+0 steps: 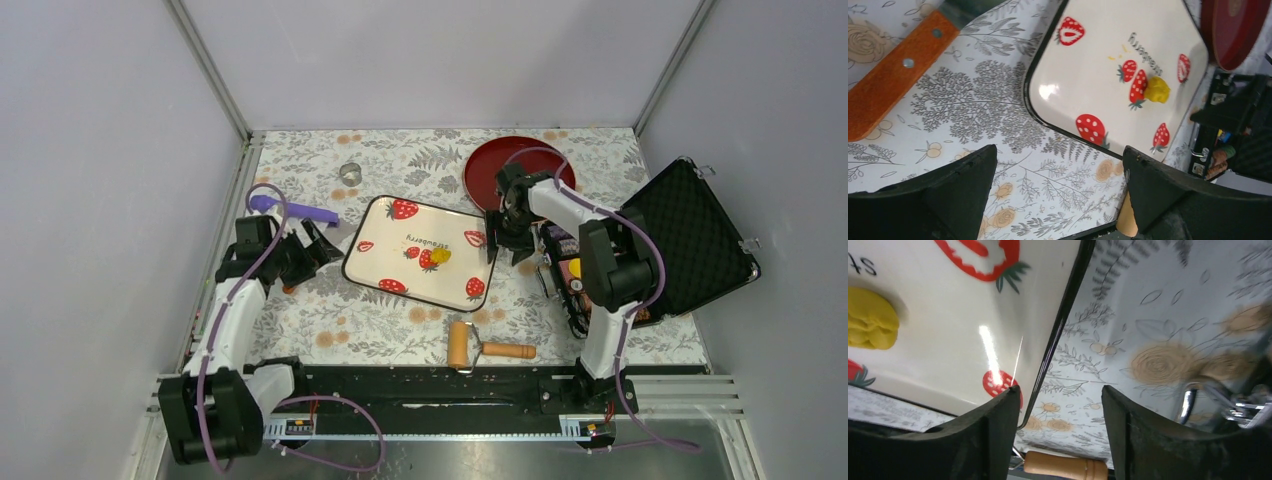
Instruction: Roll out the dumpling wrappers from the dough
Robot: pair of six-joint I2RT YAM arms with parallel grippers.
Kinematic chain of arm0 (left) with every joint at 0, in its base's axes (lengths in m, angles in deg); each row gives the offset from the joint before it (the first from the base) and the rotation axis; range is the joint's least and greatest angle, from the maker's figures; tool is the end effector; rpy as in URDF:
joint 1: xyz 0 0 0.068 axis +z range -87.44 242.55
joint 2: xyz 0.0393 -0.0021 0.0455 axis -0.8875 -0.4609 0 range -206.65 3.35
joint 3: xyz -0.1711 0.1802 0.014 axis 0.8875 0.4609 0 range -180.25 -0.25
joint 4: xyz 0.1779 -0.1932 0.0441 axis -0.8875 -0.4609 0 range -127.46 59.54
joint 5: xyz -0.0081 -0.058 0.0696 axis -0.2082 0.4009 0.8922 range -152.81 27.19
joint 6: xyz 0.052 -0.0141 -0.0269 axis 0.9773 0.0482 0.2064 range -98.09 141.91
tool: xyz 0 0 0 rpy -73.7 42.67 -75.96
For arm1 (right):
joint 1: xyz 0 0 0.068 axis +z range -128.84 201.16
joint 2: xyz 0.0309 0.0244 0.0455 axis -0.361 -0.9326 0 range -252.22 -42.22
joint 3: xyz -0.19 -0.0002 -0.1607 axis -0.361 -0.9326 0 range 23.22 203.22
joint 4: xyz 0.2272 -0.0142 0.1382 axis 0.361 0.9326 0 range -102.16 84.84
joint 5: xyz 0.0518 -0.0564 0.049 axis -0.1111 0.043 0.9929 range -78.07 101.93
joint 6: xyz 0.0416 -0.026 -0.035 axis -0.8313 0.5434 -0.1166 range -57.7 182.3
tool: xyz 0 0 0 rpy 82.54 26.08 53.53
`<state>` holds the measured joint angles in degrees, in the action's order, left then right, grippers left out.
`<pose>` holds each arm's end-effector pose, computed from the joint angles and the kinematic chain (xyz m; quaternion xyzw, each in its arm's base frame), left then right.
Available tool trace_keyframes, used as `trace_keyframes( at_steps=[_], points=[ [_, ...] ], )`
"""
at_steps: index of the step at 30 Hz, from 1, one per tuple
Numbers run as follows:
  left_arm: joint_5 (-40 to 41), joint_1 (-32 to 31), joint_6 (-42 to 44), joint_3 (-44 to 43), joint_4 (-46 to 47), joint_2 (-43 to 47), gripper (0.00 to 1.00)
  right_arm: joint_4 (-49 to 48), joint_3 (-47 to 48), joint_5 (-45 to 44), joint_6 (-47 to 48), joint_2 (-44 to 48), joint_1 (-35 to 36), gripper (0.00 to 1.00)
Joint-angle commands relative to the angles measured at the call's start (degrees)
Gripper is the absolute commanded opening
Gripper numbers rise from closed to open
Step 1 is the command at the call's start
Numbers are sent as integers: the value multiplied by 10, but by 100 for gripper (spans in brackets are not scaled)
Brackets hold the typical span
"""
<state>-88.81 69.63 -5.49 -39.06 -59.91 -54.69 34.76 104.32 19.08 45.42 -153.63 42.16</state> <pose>0.2254 0.0083 0.2050 -0.1944 0.8943 -0.2678 0.3012 0.3525 0.1413 0.1463 -0.0425 0.9910 0.0947 0.0849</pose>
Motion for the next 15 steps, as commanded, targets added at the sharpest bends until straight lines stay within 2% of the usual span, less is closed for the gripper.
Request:
trace_keyframes(
  at_steps=[1,5,10,15],
  points=[
    [49,-2,-19,-23,31,-65,93,-55,-74,102,-63,66,-23,71],
    [32,-10,-41,-34,101,-155,88,-127,-145,207,-131,63,-54,72],
    [26,-50,-57,-73,177,-267,80,-167,-172,238,-150,40,-56,71],
    [44,-100,-61,-119,174,-348,69,-164,-158,250,-143,16,-55,71]
  ],
)
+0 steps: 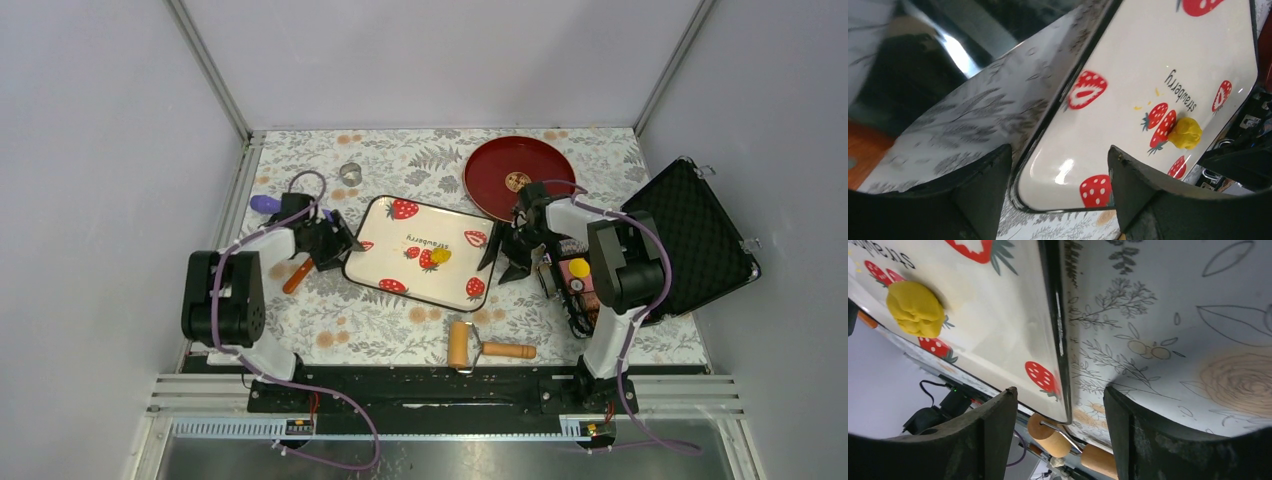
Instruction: Roll out the dumpling wrappers from the dough
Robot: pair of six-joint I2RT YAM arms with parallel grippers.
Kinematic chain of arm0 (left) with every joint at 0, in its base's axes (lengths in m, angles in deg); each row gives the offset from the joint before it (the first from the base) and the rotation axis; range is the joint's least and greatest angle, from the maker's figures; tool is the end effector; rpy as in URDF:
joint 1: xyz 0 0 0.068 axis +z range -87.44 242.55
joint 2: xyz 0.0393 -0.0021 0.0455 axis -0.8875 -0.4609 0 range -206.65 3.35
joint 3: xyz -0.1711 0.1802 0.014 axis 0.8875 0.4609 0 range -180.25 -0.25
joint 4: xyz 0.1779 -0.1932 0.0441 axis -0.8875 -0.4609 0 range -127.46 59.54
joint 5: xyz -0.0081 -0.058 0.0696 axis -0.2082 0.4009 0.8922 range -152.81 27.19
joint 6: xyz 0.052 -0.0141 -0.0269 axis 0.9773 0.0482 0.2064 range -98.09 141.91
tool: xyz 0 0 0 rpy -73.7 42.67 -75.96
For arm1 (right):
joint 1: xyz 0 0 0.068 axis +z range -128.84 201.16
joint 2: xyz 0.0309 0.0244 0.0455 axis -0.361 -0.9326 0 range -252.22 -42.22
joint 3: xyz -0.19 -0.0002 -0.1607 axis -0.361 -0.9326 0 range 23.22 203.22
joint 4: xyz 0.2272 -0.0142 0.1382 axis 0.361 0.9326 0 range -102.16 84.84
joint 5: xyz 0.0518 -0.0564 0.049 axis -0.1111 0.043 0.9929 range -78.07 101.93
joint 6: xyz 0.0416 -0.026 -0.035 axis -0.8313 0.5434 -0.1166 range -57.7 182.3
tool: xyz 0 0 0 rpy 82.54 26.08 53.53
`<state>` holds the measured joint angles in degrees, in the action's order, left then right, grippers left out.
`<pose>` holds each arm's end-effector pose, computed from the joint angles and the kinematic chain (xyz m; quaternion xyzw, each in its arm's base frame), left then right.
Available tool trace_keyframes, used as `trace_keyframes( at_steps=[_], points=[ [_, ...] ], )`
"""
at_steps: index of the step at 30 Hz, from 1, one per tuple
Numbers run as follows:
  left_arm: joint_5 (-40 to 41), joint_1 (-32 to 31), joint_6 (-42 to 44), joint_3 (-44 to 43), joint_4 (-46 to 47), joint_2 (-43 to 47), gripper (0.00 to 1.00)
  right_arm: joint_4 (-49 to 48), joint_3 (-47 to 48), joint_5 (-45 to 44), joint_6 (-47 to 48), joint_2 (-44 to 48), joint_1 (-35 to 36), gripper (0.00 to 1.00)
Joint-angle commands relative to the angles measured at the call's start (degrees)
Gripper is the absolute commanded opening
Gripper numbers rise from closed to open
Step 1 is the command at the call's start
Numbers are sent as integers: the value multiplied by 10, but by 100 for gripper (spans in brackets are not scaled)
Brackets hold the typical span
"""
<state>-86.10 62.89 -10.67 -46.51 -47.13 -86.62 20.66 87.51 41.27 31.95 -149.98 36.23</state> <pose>0.2991 -0.0159 0.1232 -0.2188 0.9227 -0.2569 0.1863 0.3251 0.1102 0.1030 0.0978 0.9560 0.2765 0.0095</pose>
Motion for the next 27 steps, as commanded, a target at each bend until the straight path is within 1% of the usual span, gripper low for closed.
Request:
trace_keyframes(
  at_steps=[1,5,11,15,18,20,23,25,27],
  points=[
    [20,-38,-11,-46,45,-33,67,-20,16,30,-6,-26,5,71],
    [32,-58,-18,-24,45,-10,59,8,53,25,11,-44,9,71],
    [60,-82,-54,55,45,93,52,75,139,-2,42,-73,24,71],
    [81,-100,-78,102,44,168,52,100,173,-17,49,-83,32,71],
    [101,-105,-91,126,42,192,52,106,177,-32,50,-82,34,72],
    [110,-105,-93,134,33,194,55,107,171,-38,50,-79,35,72],
    [142,-105,-94,141,15,196,69,113,164,-64,53,-74,35,73],
    [173,-105,-93,133,-17,206,80,122,162,-100,60,-67,35,75],
    [213,-105,-93,117,-56,230,85,124,153,-132,66,-48,35,78]
  ],
)
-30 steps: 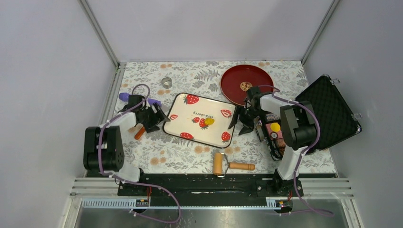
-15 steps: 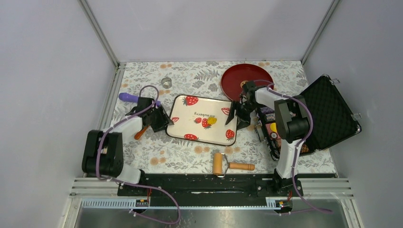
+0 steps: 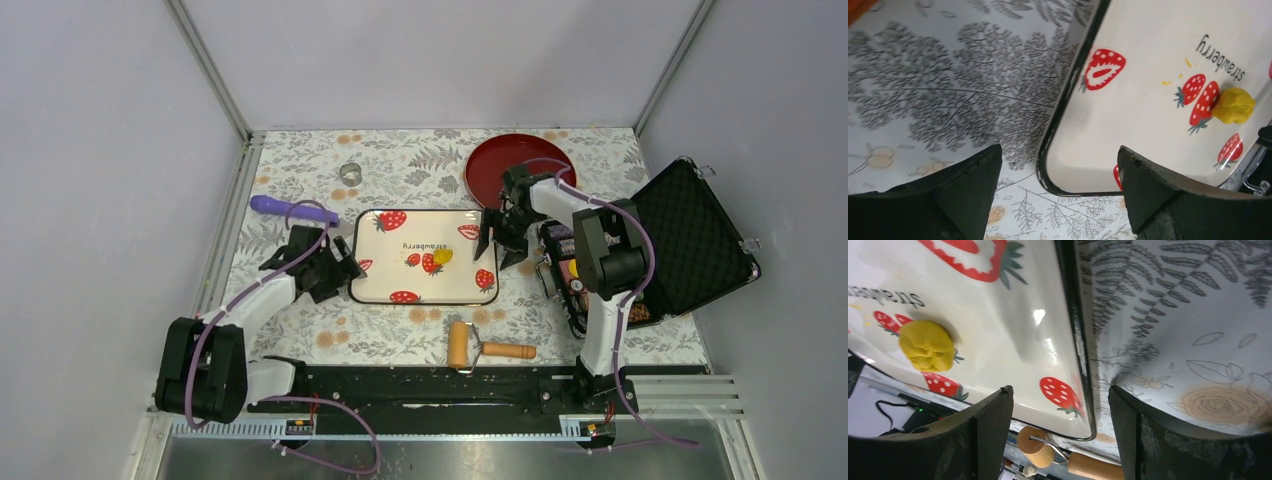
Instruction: Roll out the dumpling wrappers from the dough
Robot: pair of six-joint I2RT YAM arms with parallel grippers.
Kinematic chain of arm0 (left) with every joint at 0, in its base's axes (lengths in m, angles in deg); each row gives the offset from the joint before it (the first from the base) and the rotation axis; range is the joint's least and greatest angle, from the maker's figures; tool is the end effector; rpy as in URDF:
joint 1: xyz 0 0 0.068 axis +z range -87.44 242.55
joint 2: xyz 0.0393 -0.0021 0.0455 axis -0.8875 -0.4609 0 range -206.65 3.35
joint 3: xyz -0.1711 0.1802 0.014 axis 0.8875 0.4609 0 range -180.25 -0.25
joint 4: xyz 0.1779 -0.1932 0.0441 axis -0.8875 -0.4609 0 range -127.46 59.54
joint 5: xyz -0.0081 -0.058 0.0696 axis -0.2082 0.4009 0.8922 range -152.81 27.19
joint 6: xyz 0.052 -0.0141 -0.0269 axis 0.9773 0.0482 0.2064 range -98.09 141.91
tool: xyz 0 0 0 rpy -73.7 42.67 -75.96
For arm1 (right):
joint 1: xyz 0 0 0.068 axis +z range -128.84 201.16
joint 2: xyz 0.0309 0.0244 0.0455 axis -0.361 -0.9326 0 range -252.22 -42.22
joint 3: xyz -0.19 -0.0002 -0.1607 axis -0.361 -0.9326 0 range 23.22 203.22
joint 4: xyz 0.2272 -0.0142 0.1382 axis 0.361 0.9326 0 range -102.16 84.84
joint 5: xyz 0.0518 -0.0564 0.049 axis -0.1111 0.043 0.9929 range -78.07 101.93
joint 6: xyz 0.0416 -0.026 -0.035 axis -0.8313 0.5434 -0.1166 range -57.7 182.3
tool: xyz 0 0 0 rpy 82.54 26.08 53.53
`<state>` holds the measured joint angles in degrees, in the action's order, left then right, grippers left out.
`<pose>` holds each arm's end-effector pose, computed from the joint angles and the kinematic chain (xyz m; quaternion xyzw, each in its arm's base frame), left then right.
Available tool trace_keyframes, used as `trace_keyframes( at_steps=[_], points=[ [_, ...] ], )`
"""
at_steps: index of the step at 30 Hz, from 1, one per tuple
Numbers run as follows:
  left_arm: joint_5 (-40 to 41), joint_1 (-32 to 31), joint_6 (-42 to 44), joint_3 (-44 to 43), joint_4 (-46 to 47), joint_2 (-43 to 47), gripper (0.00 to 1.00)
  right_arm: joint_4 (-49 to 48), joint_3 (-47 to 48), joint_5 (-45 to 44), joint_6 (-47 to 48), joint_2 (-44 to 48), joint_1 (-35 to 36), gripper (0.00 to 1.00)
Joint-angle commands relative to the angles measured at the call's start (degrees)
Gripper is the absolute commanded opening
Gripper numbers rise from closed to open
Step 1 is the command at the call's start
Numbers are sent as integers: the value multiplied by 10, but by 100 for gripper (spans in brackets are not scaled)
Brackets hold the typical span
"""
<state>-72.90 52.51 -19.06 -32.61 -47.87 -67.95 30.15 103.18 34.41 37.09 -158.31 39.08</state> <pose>0.2359 -0.0497 0.1313 -0.2297 0.9258 -0.2000 0.2240 0.3618 0.1349 0.1163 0.0425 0.9751 0.2167 0.0206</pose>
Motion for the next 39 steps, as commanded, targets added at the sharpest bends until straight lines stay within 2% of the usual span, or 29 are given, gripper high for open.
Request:
trace_keyframes(
  at_steps=[1,4,9,15,20,24,31,35,39],
  points=[
    [95,-3,-7,-31,-66,60,86,28,-12,-79,15,50,6,79],
    [138,-30,3,-62,-112,118,86,19,-41,-110,15,107,6,81],
    [119,-134,-6,-81,-119,179,86,-18,-135,-108,-5,215,6,83],
    [63,-300,-65,-56,-28,163,81,-77,-281,-47,-42,310,4,84],
    [95,-458,-85,-94,9,83,81,-121,-400,30,-67,387,-31,83],
    [98,-547,-71,-165,8,-18,81,-122,-451,65,-70,446,-56,83],
    [99,-629,-51,-257,-19,-153,70,-85,-469,60,-62,513,-82,82],
    [115,-665,-45,-293,-32,-211,58,-76,-459,62,-54,513,-92,82],
    [131,-685,-51,-315,-60,-259,55,-73,-452,62,-50,504,-98,82]
  ],
)
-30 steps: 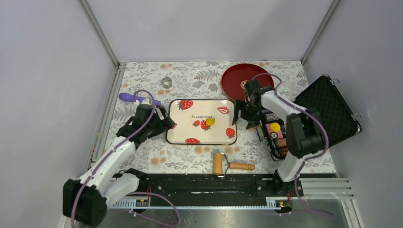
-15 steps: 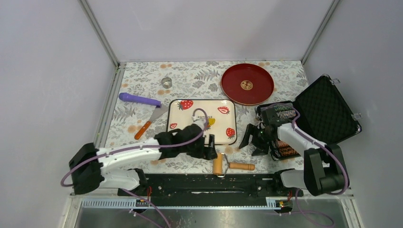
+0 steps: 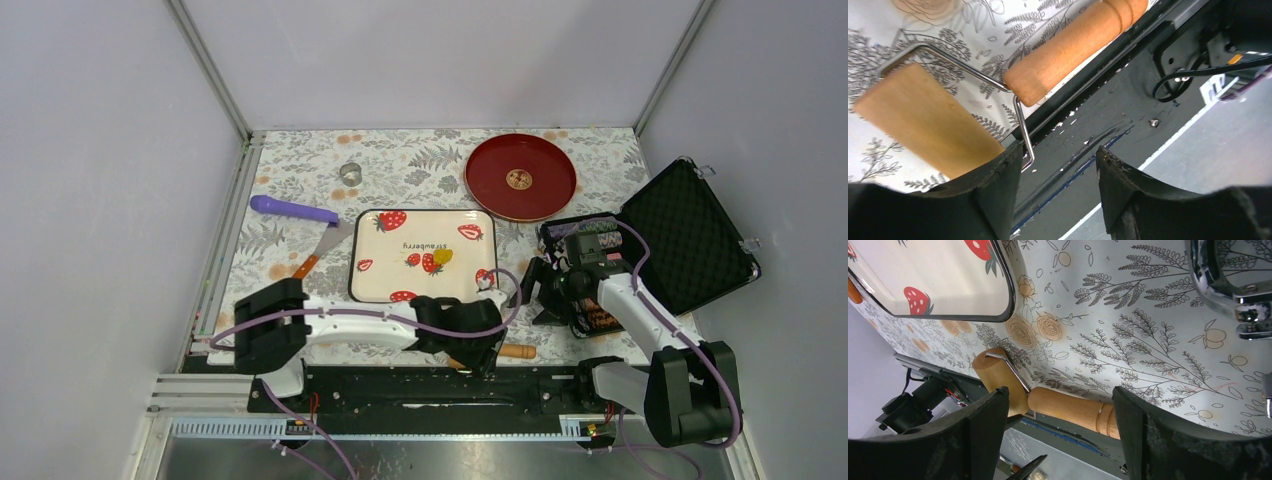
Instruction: Roll out the dumpling wrappers from the dough
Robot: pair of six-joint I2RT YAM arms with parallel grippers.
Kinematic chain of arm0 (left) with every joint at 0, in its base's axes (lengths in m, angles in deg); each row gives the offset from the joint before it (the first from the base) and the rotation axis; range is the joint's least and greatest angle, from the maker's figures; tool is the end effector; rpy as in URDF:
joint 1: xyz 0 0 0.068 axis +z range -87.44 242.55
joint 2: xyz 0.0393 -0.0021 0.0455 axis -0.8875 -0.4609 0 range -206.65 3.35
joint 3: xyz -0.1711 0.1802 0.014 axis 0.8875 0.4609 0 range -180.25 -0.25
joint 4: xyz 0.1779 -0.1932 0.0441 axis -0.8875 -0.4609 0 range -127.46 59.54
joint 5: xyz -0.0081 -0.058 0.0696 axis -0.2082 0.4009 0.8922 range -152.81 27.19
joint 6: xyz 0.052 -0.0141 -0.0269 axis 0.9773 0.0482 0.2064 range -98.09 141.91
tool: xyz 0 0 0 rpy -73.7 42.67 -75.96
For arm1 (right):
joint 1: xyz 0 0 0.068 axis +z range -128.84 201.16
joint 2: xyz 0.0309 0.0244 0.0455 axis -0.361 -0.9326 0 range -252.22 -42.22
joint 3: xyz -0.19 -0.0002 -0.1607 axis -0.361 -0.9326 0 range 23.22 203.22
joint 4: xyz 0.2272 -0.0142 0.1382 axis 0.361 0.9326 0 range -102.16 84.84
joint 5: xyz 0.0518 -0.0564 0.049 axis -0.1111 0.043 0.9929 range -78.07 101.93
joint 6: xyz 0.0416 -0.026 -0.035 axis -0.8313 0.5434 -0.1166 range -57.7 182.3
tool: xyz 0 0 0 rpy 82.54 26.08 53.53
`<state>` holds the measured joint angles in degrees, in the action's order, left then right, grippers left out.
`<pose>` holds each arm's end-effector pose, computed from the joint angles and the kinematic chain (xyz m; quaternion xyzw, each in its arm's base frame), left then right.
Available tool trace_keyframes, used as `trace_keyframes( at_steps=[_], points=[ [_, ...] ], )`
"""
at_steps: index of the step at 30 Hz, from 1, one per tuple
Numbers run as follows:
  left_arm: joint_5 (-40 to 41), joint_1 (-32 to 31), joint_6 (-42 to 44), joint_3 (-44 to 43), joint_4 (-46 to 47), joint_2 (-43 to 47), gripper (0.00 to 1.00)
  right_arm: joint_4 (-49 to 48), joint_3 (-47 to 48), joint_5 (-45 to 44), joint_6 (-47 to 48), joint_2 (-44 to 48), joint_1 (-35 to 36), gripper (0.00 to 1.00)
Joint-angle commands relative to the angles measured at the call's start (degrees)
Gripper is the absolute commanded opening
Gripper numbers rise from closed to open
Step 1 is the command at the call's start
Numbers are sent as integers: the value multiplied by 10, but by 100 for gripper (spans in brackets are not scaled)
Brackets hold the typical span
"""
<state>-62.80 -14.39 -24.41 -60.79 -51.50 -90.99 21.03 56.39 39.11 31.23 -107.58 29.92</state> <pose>0.0785 -0.3387 0.1657 0.2517 0.9195 -0.2656 0.1436 0.2058 0.0523 0.1450 0.1346 0.9414 0.2865 0.1167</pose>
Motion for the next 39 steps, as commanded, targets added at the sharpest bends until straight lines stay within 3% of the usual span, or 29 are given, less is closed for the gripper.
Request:
trace_keyframes(
  at_steps=[1,8,16,18,22,27,33,39],
  points=[
    [33,-17,-2,-33,-27,-34,55,17,16,15,8,-4,-7,82],
    [57,-17,-4,-55,-65,-65,48,18,20,21,8,-2,-11,82],
    [71,-17,-11,-95,-115,-118,33,41,43,20,24,-5,-16,82],
    [74,-17,-12,-95,-117,-116,25,46,45,21,27,-5,-17,82],
    [91,-17,-22,-88,-120,-94,0,54,49,21,33,-5,-18,82],
    [131,-16,-46,-59,-119,-28,0,63,56,29,36,14,-17,84],
    [170,-12,-77,-10,-110,80,0,66,65,60,33,61,-17,99],
    [171,8,-112,57,-108,175,0,87,97,114,54,106,-16,99]
  ],
)
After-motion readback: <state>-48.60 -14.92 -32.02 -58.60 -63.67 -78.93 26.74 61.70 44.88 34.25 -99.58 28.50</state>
